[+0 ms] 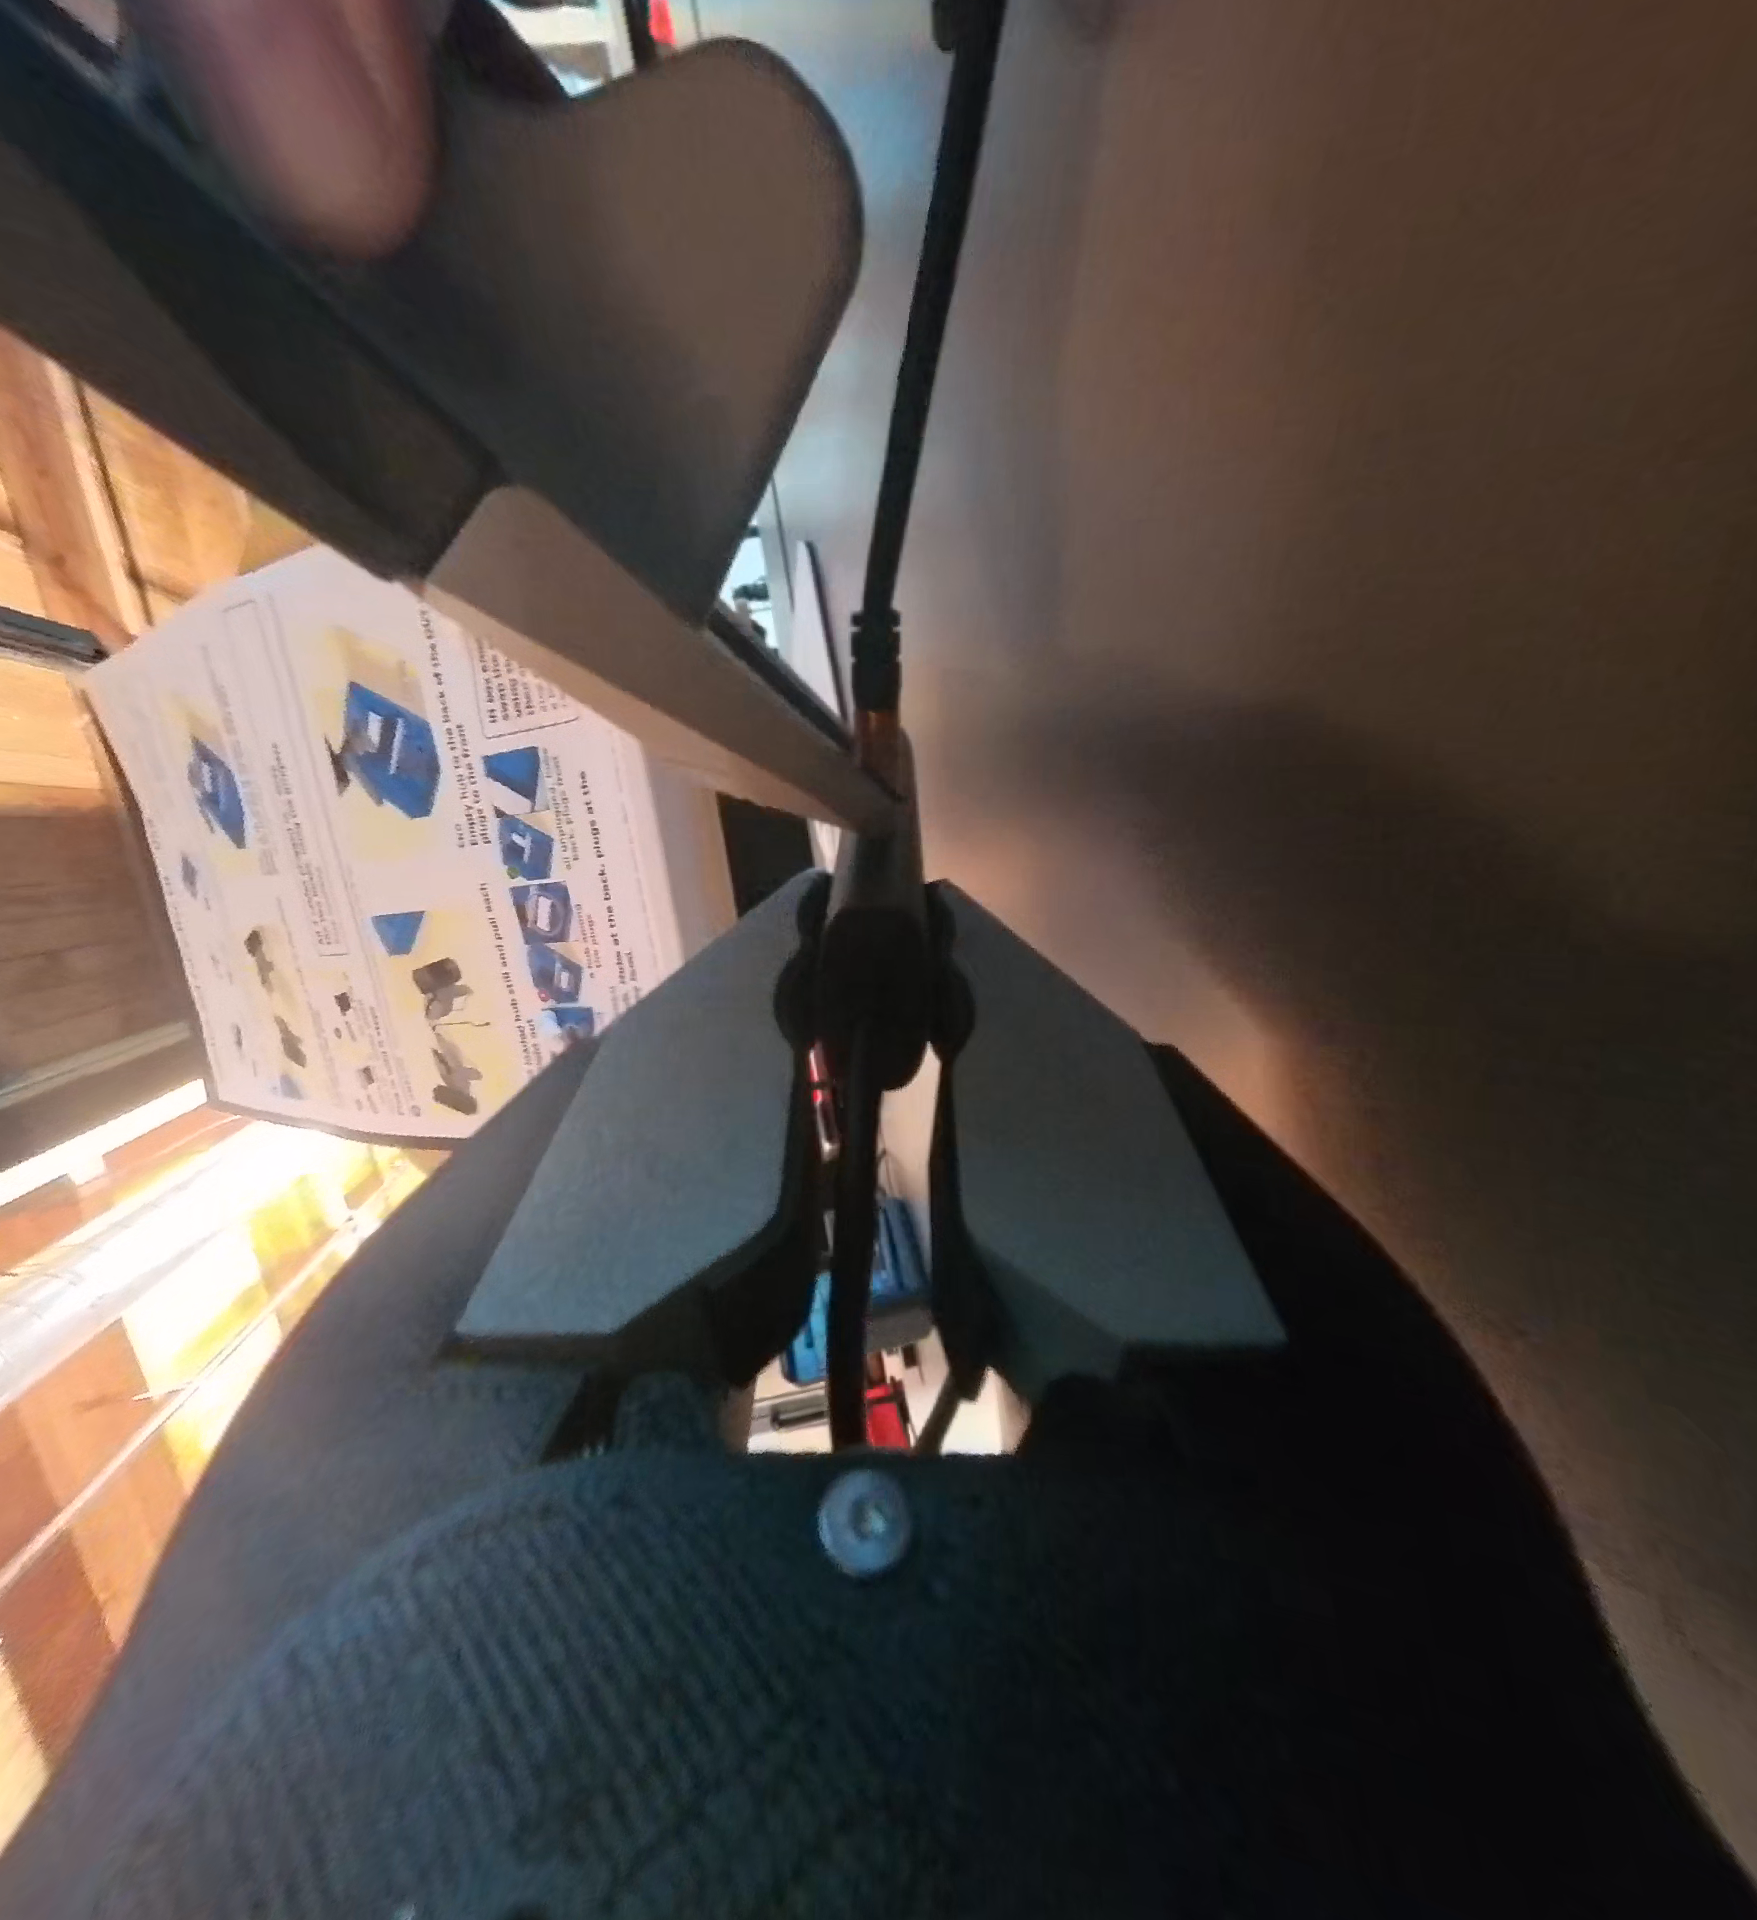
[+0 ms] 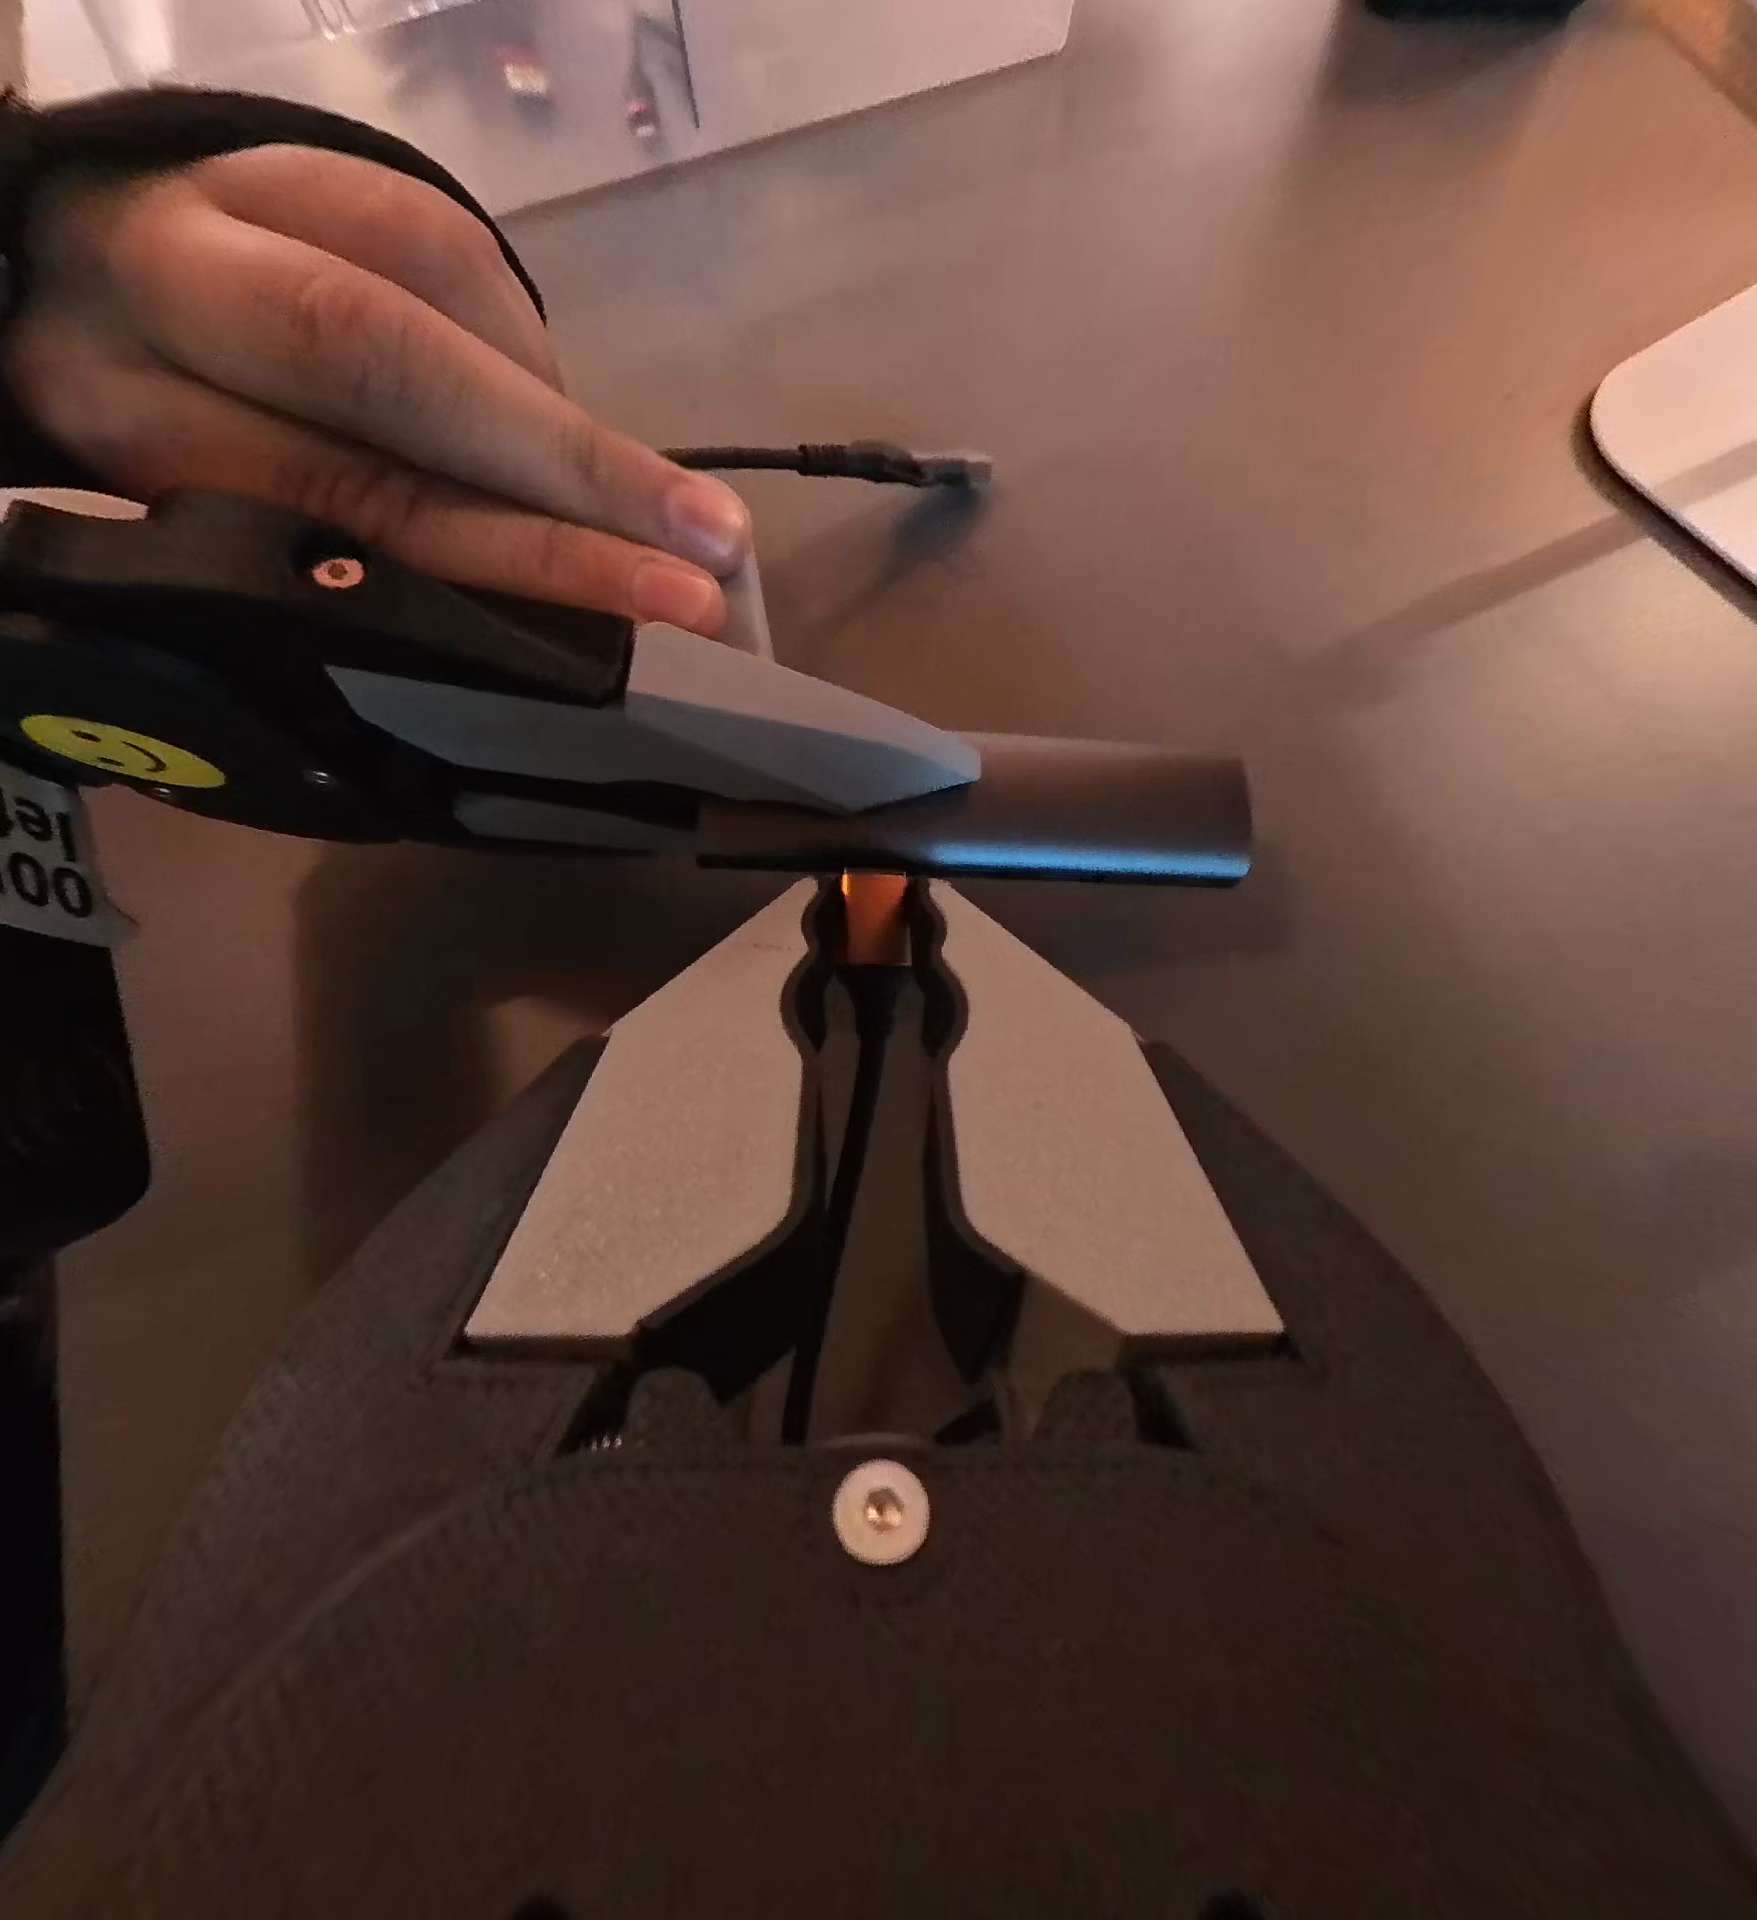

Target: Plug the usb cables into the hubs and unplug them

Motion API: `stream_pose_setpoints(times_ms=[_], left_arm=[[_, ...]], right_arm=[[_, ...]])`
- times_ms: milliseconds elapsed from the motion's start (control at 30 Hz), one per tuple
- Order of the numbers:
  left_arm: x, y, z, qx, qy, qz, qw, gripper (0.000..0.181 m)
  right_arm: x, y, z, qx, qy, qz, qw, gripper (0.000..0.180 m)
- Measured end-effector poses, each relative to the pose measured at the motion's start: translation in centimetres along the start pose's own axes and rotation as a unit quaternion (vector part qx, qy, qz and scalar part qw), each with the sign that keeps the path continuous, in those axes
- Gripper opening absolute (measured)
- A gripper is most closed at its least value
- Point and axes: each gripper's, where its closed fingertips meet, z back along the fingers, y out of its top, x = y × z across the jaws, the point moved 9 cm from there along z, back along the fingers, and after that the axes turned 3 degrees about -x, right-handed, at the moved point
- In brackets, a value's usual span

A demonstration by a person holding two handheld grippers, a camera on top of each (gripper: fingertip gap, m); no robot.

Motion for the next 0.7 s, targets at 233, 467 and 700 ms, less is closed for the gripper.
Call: stream_pose_setpoints(times_ms=[233, 467, 700], left_arm=[[-1.6, -1.6, -0.1, 0.043, -0.018, 0.149, 0.988, 0.014], [-3.5, -4.2, 0.7, 0.108, -0.013, 0.293, 0.950, 0.014], [-3.3, -2.9, 2.0, 0.203, -0.025, 0.273, 0.940, 0.014]], right_arm=[[0.7, 0.9, 2.9, 0.078, -0.064, 0.030, 0.994, 0.024], [1.0, 0.6, 5.2, 0.126, -0.107, 0.093, 0.982, 0.036], [0.5, 0.4, 4.0, 0.101, -0.150, 0.138, 0.974, 0.043]])
